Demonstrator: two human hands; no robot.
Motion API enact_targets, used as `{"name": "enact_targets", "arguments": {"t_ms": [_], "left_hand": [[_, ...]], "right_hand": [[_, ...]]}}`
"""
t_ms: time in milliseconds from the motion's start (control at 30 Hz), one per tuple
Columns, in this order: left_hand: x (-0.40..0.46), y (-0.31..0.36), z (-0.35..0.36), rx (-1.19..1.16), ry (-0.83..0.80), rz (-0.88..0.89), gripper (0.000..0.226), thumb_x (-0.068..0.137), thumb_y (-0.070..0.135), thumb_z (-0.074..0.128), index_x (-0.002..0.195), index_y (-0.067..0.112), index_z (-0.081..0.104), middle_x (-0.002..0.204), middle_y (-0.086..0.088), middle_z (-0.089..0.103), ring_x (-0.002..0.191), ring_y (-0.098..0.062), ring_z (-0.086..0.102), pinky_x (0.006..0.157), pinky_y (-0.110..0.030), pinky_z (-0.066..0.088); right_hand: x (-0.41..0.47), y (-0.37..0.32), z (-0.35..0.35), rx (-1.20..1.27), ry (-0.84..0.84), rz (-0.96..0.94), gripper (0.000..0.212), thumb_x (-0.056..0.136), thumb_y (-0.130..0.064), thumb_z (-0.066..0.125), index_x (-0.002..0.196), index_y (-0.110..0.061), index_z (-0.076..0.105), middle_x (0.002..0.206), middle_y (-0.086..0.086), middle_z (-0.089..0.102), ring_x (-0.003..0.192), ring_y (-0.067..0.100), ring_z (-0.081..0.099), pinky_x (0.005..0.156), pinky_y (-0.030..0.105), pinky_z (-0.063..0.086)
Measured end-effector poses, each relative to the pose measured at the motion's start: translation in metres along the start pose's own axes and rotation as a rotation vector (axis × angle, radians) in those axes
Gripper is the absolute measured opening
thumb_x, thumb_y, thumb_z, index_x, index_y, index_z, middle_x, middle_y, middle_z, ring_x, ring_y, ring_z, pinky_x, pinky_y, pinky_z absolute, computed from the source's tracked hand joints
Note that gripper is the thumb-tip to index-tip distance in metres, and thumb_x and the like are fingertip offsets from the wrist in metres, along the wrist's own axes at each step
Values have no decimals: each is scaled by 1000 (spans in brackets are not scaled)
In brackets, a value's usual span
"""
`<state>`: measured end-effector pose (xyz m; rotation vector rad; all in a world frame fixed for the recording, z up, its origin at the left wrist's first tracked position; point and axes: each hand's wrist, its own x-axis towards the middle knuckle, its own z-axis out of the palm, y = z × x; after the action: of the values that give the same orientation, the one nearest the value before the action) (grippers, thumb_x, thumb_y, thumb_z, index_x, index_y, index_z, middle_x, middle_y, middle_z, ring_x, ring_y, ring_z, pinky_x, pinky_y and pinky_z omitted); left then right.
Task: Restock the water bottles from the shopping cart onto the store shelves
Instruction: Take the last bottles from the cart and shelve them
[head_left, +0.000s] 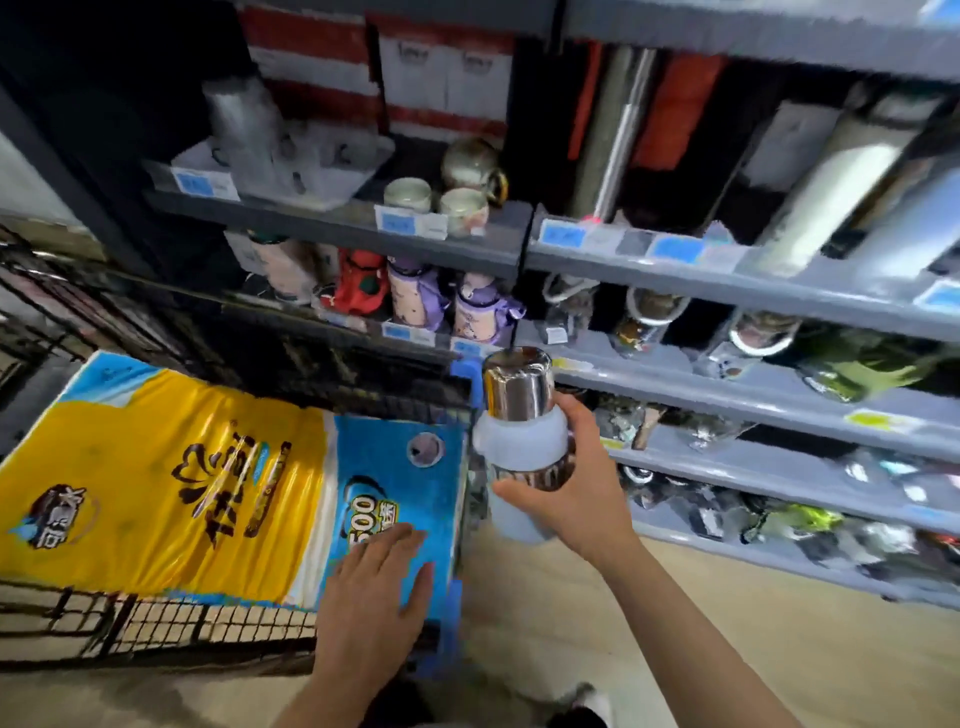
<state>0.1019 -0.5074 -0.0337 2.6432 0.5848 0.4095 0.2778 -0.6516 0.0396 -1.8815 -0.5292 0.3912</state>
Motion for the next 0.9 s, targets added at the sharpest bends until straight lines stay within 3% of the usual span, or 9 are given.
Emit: {"name": "enact_targets", "arguments": {"t_ms": [167, 300, 400, 567, 667, 733, 800, 900], "left_hand": [[64, 122, 40, -31, -37, 154, 37, 83, 42, 44, 97, 21, 72, 100, 6, 69, 85, -12, 63, 68, -25, 52], [106, 218, 74, -100, -35, 261, 38, 84, 42, 46, 95, 18, 73, 97, 3, 71, 87, -16, 67, 74, -26, 51], [131, 277, 99, -126, -11, 368, 27, 84, 38, 58, 93, 18, 74, 93, 3, 72, 83, -18, 68, 70, -25, 52], [169, 360, 151, -207, 66, 604, 37, 83, 37, 47, 92, 13, 74, 93, -2, 72, 81, -24, 69, 77, -29, 45], [190, 415, 185, -285, 167, 736, 37, 89, 33, 47, 103, 10, 71, 105, -8, 70, 96, -25, 65, 88, -33, 43], [208, 459, 206, -280, 136, 833, 43, 85, 34, 48, 120, 13, 62, 122, -9, 64, 114, -25, 55, 102, -36, 34], [229, 507, 223, -194, 83, 915, 54, 84, 37, 44, 134, 18, 49, 136, -9, 53, 127, -26, 43, 111, -38, 20], [260, 576, 251, -53, 77, 970, 65, 86, 37, 55, 145, 21, 33, 150, -10, 37, 137, -27, 30, 112, -47, 18]], "right_hand": [[-19, 21, -132, -2, 164, -56, 82, 63, -18, 87, 112, -62, 38, 112, -26, 55, 100, 2, 59, 80, 27, 53], [-43, 42, -228, -26, 343, -54, 82, 64, -13, 86, 114, -57, 38, 109, -29, 55, 97, -7, 57, 71, 8, 44], [-62, 61, -287, -15, 491, -29, 83, 64, -7, 85, 116, -50, 37, 106, -39, 53, 95, -16, 54, 69, 2, 41], [-93, 92, -369, -21, 763, 54, 83, 62, -8, 87, 114, -51, 38, 117, -22, 52, 99, -16, 51, 73, 2, 41], [-108, 101, -412, -29, 893, 91, 85, 60, -7, 88, 113, -49, 38, 113, -25, 51, 96, -19, 50, 73, 4, 42], [-117, 108, -438, -62, 965, 108, 87, 59, -7, 89, 117, -46, 37, 112, -27, 51, 97, -18, 50, 74, 8, 41], [-123, 116, -464, -96, 1042, 130, 87, 59, -11, 90, 121, -41, 36, 111, -30, 48, 98, -21, 47, 75, 9, 40], [-122, 130, -505, -140, 1135, 153, 85, 59, -14, 90, 117, -45, 35, 107, -36, 42, 97, -26, 43, 72, 7, 39]]}}
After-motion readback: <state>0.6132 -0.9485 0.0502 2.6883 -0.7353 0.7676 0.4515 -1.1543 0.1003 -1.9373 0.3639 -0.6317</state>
